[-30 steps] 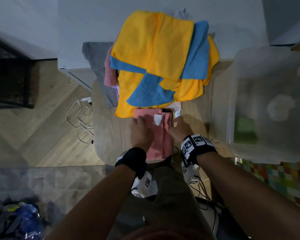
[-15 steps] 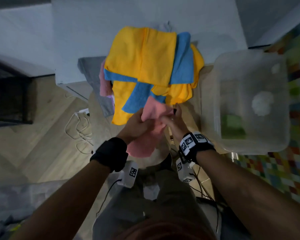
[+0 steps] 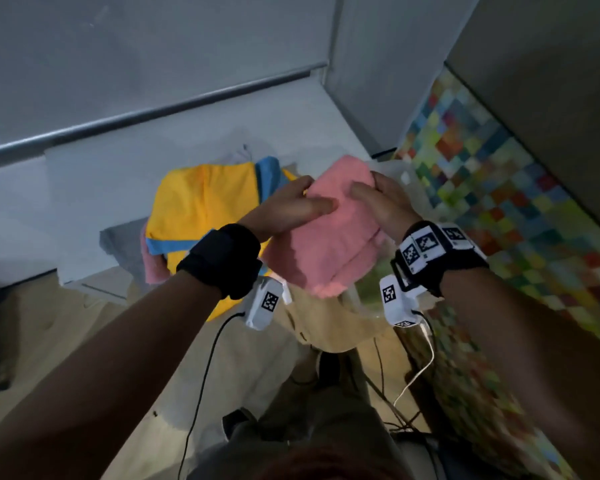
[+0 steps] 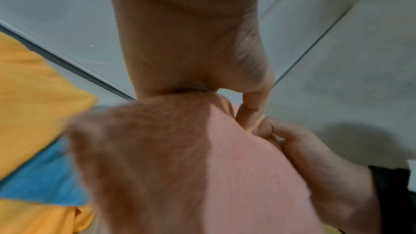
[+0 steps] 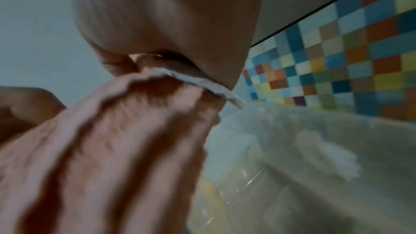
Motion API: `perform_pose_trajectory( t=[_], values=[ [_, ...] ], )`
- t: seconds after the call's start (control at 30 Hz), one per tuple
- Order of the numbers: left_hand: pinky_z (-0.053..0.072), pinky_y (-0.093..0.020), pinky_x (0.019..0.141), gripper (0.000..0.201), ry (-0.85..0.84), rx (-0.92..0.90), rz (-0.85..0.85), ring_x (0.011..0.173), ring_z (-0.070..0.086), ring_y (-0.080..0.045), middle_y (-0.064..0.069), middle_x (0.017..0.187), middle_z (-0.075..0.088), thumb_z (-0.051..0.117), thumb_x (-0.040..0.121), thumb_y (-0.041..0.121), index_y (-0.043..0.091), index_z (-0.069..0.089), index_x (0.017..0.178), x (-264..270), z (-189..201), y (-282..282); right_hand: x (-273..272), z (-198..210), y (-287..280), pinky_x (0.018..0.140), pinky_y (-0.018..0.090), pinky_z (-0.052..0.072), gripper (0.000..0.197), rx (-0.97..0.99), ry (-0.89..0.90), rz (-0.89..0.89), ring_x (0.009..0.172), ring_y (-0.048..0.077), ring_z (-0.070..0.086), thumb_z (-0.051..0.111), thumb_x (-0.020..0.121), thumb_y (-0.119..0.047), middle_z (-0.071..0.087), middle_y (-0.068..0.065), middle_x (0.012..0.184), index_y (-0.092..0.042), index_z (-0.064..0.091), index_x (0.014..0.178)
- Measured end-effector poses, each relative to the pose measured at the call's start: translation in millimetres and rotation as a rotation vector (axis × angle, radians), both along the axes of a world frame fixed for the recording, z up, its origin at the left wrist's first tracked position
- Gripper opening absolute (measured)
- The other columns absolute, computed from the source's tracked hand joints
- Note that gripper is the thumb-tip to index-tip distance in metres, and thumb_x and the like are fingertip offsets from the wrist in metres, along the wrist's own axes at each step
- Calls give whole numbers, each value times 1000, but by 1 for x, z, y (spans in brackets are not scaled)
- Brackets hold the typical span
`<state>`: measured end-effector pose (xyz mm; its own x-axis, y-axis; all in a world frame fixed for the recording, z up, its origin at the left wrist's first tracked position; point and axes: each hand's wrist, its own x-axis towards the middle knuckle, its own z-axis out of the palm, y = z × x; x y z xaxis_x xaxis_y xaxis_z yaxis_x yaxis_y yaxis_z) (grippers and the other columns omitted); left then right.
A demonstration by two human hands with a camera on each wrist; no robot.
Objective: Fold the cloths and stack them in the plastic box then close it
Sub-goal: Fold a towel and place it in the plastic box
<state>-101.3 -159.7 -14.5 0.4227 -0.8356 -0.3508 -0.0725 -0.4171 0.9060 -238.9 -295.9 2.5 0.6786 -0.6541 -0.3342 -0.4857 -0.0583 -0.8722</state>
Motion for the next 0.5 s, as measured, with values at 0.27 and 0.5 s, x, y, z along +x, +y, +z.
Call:
perform_pose_trajectory(
  t=[0.27,0.5],
  values=[
    [51,-23,51,33,-112,296,-209,77,66,-20,-3,93,67,68,85,37,13,59,105,-45,-45,-110,-65,-50,-111,85,37,48,36,13,375,-130,106,35,60,52,85,-30,64,14,109,-9,63,112],
    [35,-31,58,61,-296,484,-492,77,61,-33,-10,75,53,63,81,1,7,28,130,-78,-115,-138,-85,-132,-111,102,39,40,68,-77,694,179,126,35,50,52,97,-23,45,21,143,-2,17,151]
  ],
)
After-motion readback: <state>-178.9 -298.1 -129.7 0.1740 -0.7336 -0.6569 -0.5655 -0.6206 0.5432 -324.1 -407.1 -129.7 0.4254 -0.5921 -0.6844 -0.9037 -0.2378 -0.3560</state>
